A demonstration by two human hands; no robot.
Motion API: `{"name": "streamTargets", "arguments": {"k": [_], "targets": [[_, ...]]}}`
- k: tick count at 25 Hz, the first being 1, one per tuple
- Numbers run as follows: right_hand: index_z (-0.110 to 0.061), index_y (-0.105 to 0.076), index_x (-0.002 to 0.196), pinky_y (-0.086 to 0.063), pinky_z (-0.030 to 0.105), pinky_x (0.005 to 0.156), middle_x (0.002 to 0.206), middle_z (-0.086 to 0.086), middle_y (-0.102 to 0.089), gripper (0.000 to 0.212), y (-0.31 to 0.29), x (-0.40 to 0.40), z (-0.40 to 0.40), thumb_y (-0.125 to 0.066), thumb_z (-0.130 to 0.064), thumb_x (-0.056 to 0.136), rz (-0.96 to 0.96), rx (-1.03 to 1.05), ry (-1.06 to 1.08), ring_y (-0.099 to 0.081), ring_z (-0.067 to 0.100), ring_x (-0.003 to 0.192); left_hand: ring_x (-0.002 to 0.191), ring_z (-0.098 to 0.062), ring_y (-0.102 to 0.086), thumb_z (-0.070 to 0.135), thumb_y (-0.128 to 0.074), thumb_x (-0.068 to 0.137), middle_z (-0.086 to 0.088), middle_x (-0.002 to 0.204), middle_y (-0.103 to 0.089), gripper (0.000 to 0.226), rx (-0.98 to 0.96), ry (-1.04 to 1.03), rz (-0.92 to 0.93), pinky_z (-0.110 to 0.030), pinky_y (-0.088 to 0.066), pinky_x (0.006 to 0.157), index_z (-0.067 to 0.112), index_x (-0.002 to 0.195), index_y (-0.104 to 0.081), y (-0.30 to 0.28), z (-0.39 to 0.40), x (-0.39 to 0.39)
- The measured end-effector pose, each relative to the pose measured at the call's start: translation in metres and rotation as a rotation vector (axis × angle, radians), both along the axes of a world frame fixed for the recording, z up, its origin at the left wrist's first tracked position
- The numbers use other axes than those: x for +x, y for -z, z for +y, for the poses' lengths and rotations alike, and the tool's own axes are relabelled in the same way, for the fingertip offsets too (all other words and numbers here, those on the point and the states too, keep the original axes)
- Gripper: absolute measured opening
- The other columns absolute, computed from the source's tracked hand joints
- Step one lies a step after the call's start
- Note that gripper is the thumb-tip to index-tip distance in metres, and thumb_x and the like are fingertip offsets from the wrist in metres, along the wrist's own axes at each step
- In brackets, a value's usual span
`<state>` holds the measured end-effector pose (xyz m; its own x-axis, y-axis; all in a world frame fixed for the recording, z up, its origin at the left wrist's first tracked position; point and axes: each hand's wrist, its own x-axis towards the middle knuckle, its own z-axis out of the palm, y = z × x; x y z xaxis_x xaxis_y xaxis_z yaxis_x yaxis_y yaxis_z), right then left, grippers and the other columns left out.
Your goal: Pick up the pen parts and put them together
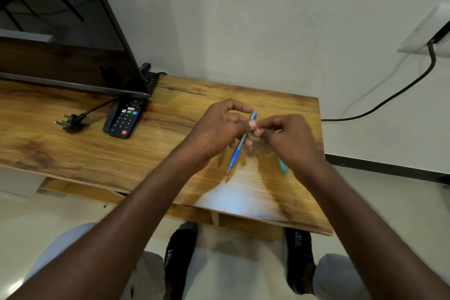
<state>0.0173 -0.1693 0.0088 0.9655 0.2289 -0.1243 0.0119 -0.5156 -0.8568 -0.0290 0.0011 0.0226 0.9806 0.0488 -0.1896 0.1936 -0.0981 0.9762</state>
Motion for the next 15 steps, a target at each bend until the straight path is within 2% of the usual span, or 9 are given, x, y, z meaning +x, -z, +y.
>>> {"name": "streamTargets", "arguments": {"k": [2, 3, 5, 8, 15], "targets": [[-0.006, -0.080, 0.106, -0.066, 0.035, 0.078, 0.085, 0.009, -0.080, 0.014, -0.016, 0.003, -0.006, -0.072, -0.001, 0.095, 0.206, 0.411, 0.163, -0.077, 0.024, 0.084, 0.072, -0.021, -0.073, 0.012, -0.071, 0.098, -0.010, 0.094, -0.082, 0.018, 0.017, 0.033, 0.018, -0.026, -0.047, 0.057, 0.006, 0.115, -0.066, 0.001, -0.001, 0.000], [-0.003, -0.079, 0.108, -0.065, 0.030, 0.076, 0.086, 0.010, -0.079, 0.015, -0.020, 0.005, -0.009, -0.072, 0.000, 0.095, 0.279, 0.542, 0.194, -0.076, 0.022, 0.084, 0.071, -0.021, -0.072, 0.012, -0.071, 0.098, -0.010, 0.094, -0.082, 0.017, 0.022, 0.050, 0.022, -0.024, -0.047, 0.056, 0.005, 0.113, -0.067, 0.001, -0.001, 0.000], [-0.003, -0.078, 0.109, -0.062, 0.025, 0.074, 0.089, 0.010, -0.079, 0.016, -0.023, 0.005, -0.012, -0.074, -0.001, 0.094, 0.345, 0.657, 0.214, -0.076, 0.019, 0.086, 0.072, -0.019, -0.072, 0.013, -0.071, 0.098, -0.008, 0.094, -0.082, 0.016, 0.038, 0.073, 0.023, -0.022, -0.047, 0.057, 0.005, 0.113, -0.068, 0.000, -0.003, -0.001], [-0.004, -0.079, 0.108, -0.062, 0.024, 0.075, 0.091, 0.010, -0.080, 0.016, -0.024, 0.004, -0.012, -0.075, -0.001, 0.093, 0.359, 0.685, 0.221, -0.077, 0.018, 0.088, 0.071, -0.018, -0.071, 0.014, -0.071, 0.099, -0.007, 0.094, -0.082, 0.016, 0.048, 0.075, 0.020, -0.020, -0.048, 0.057, 0.006, 0.112, -0.069, -0.002, -0.005, -0.001], [-0.007, -0.080, 0.103, -0.064, 0.028, 0.078, 0.093, 0.009, -0.082, 0.014, -0.024, 0.003, -0.010, -0.078, -0.001, 0.090, 0.269, 0.592, 0.190, -0.079, 0.022, 0.091, 0.073, -0.020, -0.071, 0.014, -0.069, 0.100, -0.006, 0.094, -0.082, 0.013, 0.060, 0.066, 0.014, -0.017, -0.049, 0.055, 0.007, 0.111, -0.070, -0.004, -0.004, -0.002]]}}
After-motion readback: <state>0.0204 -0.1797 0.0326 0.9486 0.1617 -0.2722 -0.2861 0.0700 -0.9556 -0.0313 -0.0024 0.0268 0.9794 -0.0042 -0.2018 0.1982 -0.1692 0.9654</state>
